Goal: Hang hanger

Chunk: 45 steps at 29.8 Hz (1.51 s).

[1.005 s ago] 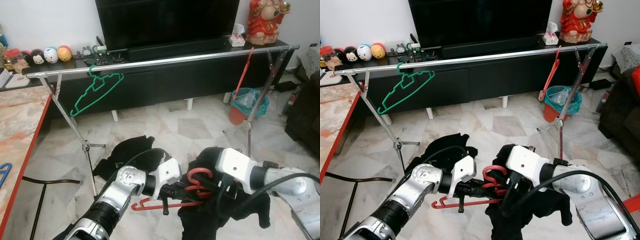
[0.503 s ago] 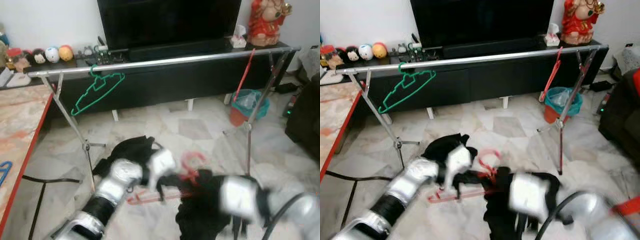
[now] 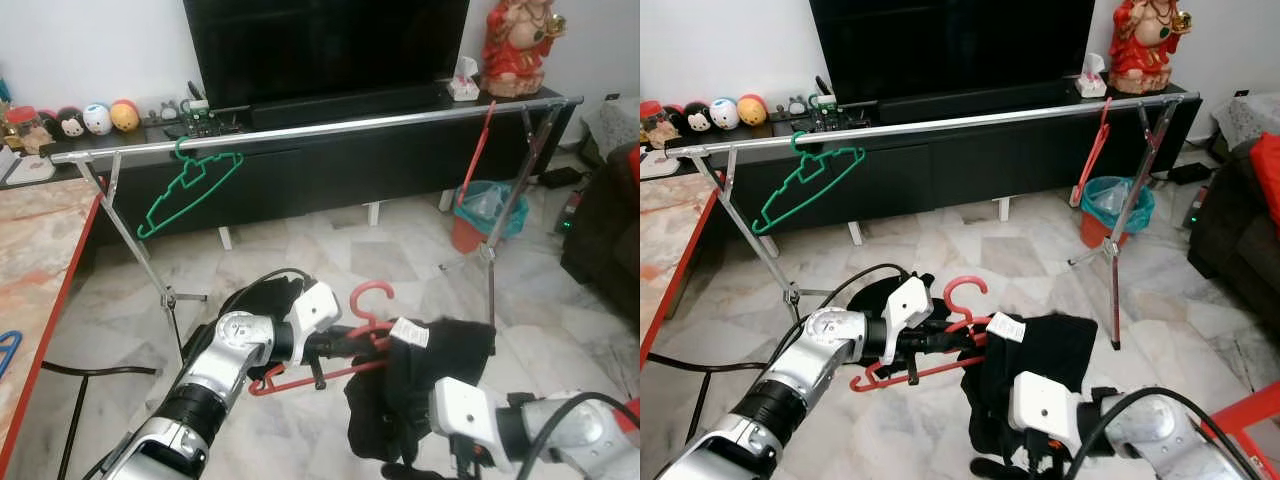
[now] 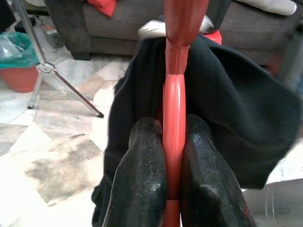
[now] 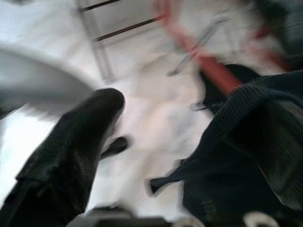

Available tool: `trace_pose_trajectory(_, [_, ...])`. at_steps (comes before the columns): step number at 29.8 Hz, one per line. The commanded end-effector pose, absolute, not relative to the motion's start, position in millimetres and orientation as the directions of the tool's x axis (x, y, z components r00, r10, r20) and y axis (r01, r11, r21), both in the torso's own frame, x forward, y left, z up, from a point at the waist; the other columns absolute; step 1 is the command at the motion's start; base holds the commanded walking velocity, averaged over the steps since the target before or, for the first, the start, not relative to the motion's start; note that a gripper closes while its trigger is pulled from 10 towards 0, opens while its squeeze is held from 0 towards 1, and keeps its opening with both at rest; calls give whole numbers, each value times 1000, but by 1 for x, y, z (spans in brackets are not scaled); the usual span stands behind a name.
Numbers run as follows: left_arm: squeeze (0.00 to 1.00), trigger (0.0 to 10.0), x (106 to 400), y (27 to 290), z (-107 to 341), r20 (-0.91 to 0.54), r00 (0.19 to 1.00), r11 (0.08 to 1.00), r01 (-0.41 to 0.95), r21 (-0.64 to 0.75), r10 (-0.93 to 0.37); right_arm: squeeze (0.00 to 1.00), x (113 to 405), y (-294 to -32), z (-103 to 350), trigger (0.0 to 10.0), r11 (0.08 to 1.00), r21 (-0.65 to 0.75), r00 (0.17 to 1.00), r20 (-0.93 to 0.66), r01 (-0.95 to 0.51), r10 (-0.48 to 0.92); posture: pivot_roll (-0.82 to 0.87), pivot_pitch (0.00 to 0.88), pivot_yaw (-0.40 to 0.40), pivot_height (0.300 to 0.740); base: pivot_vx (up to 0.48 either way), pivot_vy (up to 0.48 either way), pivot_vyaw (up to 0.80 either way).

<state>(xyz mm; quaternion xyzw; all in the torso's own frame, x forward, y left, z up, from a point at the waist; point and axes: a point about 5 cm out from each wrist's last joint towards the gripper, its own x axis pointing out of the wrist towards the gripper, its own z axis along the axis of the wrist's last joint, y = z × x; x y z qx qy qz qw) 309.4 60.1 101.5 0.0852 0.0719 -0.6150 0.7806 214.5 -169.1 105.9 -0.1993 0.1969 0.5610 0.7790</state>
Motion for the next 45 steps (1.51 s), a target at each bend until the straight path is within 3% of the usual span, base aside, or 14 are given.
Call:
trace_pose_trajectory(1, [0,10000,315,60,114,-178,249,237,968,83,-952,0,229,-174,114,10000,385,-167,415,-490,-908,766,-120,0,37,740,0,0,0])
trace_pose_trajectory(2, [0,10000,315,60,114,-178,249,237,968,83,-952,0,229,-174,114,10000,385,-167,415,-490,-908,766,-120,0,37,740,0,0,0])
trace_pose_trajectory(3, [0,10000,315,61,114,-177,249,238,968,81,-952,0,241,-175,116,10000,453,-201,491,-468,-869,735,-117,0,36,740,0,0,0])
trace_pose_trajectory(8, [0,10000,315,61,114,-176,247,237,968,77,-953,0,245,-168,122,10000,476,-196,512,-415,-857,752,-115,0,34,740,0,0,0])
trace_pose_trajectory(15, [0,10000,313,63,112,-185,234,226,972,63,-955,0,241,-159,126,10000,427,-213,477,-425,-879,770,-113,0,32,740,0,0,0])
trace_pose_trajectory(22, [0,10000,311,64,111,-192,219,213,976,50,-957,0,230,-175,113,10000,317,-291,430,-629,-903,647,-117,0,32,740,0,0,0])
trace_pose_trajectory(32, [0,10000,310,64,110,-203,196,192,981,36,-959,0,233,-180,115,10000,381,-291,472,-664,-878,580,-123,0,31,740,0,0,0])
trace_pose_trajectory(34, [0,10000,309,64,110,-205,197,194,980,36,-959,0,248,-181,118,10000,460,-347,565,-641,-817,520,-123,0,30,740,0,0,0])
trace_pose_trajectory(36, [0,10000,309,65,109,-207,195,191,981,36,-959,0,251,-181,119,10000,486,-351,584,-639,-801,501,-120,0,29,740,0,0,0])
trace_pose_trajectory(45, [0,10000,308,67,108,-217,181,180,983,24,-959,0,258,-169,144,10000,544,-362,651,-500,-756,571,-121,0,30,740,0,0,0])
